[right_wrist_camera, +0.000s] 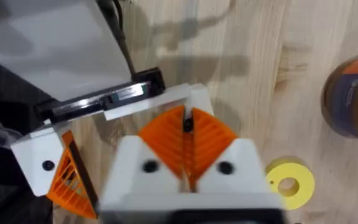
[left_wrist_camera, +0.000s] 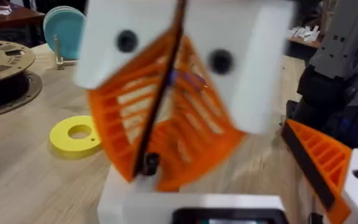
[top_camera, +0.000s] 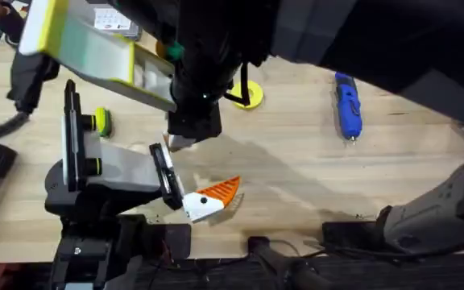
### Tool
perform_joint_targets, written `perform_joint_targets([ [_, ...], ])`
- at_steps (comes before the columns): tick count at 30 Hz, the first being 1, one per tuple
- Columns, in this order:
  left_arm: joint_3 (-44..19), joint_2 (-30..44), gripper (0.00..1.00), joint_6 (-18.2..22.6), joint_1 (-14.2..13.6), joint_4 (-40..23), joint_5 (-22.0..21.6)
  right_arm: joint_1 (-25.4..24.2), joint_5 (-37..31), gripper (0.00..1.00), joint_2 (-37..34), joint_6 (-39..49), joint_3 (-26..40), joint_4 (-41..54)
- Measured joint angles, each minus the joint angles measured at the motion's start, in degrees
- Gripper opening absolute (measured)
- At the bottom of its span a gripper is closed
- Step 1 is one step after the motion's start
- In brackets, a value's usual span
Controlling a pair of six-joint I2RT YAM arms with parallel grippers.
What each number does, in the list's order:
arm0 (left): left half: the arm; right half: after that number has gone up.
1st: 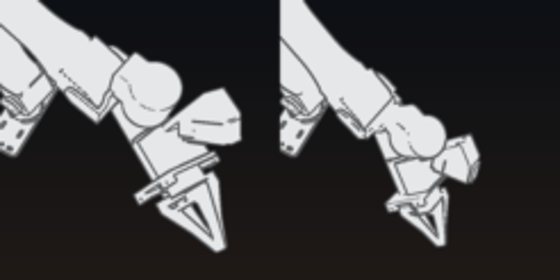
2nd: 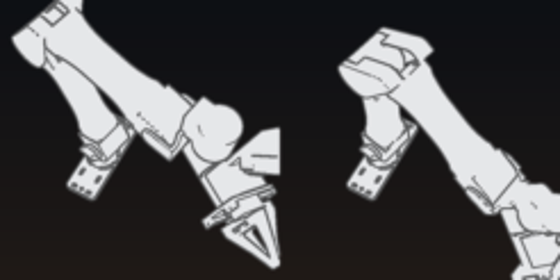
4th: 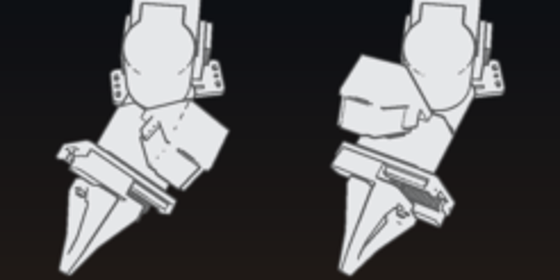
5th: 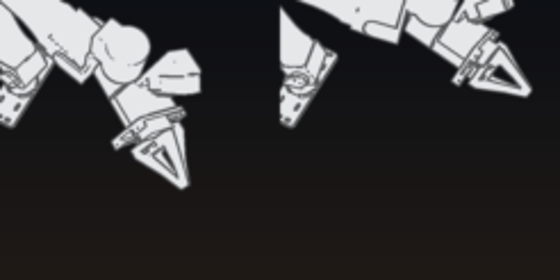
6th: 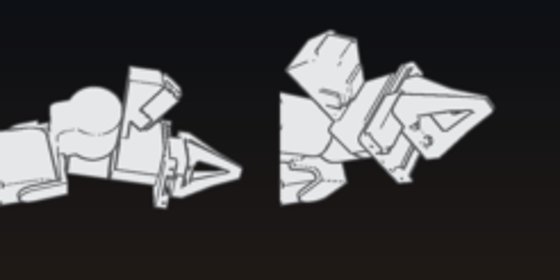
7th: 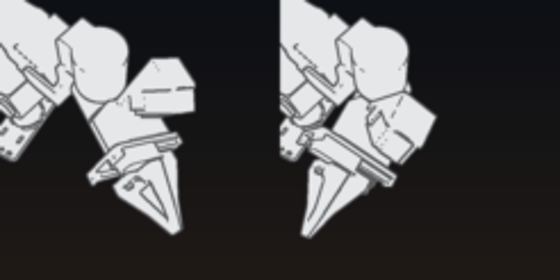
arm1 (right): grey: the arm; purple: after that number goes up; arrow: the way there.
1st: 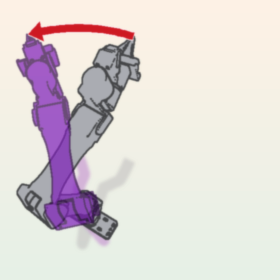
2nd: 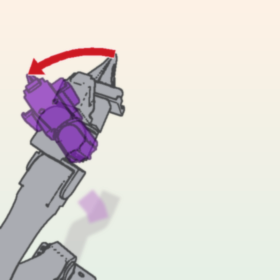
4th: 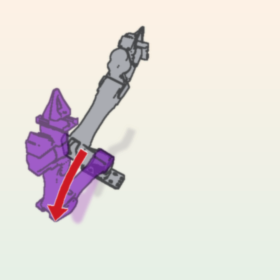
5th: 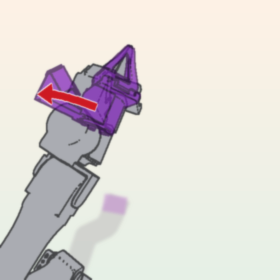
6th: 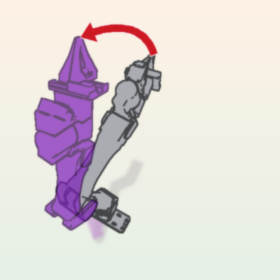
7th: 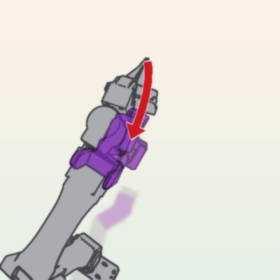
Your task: Pick up the gripper from the table and insert it into the empty holder that is missing its gripper. Then pick up a screw, insert it into the mounting hole, and use the screwdriver to tighten it. Finally, clean up the table by picking up the vegetable and placing it into the bucket.
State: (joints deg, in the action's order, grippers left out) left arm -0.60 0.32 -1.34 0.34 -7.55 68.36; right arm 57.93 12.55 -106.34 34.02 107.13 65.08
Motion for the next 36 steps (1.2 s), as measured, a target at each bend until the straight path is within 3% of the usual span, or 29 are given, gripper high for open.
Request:
perform_joint_targets([
  [6,0.0,0.0,0.986,0.0,0.0,0.0,-0.2,0.1,0.4,0.935,0.0,0.1,-0.4,0.4],
  [7,0.0,0.0,0.986,0.1,0.0,0.1,-0.2,-0.1,0.4,0.982,0.0,0.1,-0.6,0.4],
  [25,0.0,0.0,0.986,0.5,0.0,0.0,-0.2,-2.5,0.4,0.997,2.1,0.2,-0.9,1.3],
  [36,0.0,0.0,0.985,0.5,0.0,0.0,-0.2,-11.8,0.5,0.998,11.3,2.4,-0.9,3.9],
])
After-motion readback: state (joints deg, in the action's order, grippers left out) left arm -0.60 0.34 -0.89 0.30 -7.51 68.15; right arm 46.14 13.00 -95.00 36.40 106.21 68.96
